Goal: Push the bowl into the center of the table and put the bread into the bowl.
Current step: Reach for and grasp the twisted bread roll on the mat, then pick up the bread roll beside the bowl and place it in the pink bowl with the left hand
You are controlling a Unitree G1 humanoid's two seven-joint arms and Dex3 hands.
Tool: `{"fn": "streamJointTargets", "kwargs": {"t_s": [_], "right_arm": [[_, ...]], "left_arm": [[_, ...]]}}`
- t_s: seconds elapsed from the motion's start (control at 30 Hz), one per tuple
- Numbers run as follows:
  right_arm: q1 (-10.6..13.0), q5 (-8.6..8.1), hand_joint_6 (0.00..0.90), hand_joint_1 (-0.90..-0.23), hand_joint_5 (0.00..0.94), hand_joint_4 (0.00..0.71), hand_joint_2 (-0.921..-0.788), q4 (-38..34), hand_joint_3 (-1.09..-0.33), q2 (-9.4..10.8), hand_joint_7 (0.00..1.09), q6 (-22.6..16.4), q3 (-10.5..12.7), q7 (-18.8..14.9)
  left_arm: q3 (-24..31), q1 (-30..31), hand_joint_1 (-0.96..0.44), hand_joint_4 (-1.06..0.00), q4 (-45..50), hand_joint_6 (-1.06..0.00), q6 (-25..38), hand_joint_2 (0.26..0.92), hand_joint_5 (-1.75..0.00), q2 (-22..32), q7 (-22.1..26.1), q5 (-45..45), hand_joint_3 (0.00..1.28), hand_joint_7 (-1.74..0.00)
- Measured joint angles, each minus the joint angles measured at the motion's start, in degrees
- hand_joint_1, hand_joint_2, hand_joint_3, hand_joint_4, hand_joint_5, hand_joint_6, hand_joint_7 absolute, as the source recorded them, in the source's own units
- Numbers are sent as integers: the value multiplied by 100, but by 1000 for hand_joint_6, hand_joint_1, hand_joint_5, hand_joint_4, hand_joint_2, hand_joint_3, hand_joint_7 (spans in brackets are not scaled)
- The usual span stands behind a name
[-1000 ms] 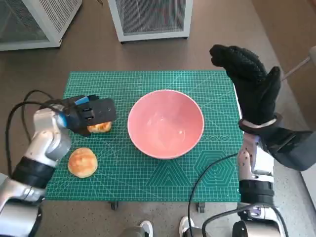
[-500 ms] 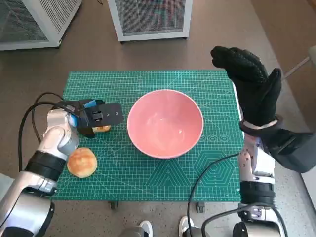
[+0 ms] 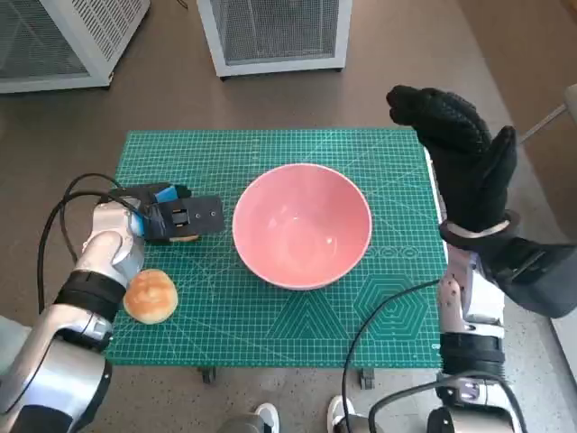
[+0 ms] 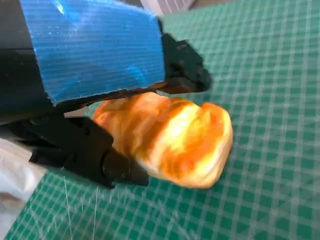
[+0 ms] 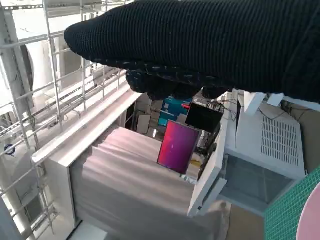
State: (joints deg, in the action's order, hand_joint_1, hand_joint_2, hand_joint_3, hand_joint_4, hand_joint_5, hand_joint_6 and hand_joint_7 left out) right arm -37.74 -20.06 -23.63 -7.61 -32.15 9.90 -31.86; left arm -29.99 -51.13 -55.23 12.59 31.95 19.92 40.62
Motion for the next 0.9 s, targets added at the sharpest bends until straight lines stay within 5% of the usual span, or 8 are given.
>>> {"fn": "streamJointTargets", "kwargs": {"t_s": [0.13, 0.23, 0.4, 0.63, 0.9], "right_arm": [[12, 0, 83, -624, 1, 195, -921, 31, -758, -3, 289, 17, 0, 0], [26, 1, 84, -623, 1, 195, -921, 43, -759, -10, 288, 28, 0, 0], [42, 2, 84, -627, 1, 195, -921, 80, -762, -20, 286, 30, 0, 1], [56, 1, 85, -629, 1, 195, -921, 126, -763, -29, 284, 31, 0, 1], [73, -5, 85, -634, 2, 197, -921, 141, -761, -34, 282, 33, 2, 1]], "left_arm": [[-95, -49, 354, -519, -292, -702, -171, 921, -1395, -65, -381, 120, 215, -129], [-127, -62, 117, -561, -435, -562, -299, 921, -1398, -81, -628, 172, 194, -833], [-131, -69, 21, -597, -680, -563, -463, 921, -1305, -88, -1076, 190, 143, -1142], [-106, -69, 2, -595, -866, -594, -670, 920, -1175, -89, -1382, 172, 126, -1291], [118, -20, 1, -669, -532, -643, -586, 916, -1204, -25, -1190, -1, 77, -1140]]}}
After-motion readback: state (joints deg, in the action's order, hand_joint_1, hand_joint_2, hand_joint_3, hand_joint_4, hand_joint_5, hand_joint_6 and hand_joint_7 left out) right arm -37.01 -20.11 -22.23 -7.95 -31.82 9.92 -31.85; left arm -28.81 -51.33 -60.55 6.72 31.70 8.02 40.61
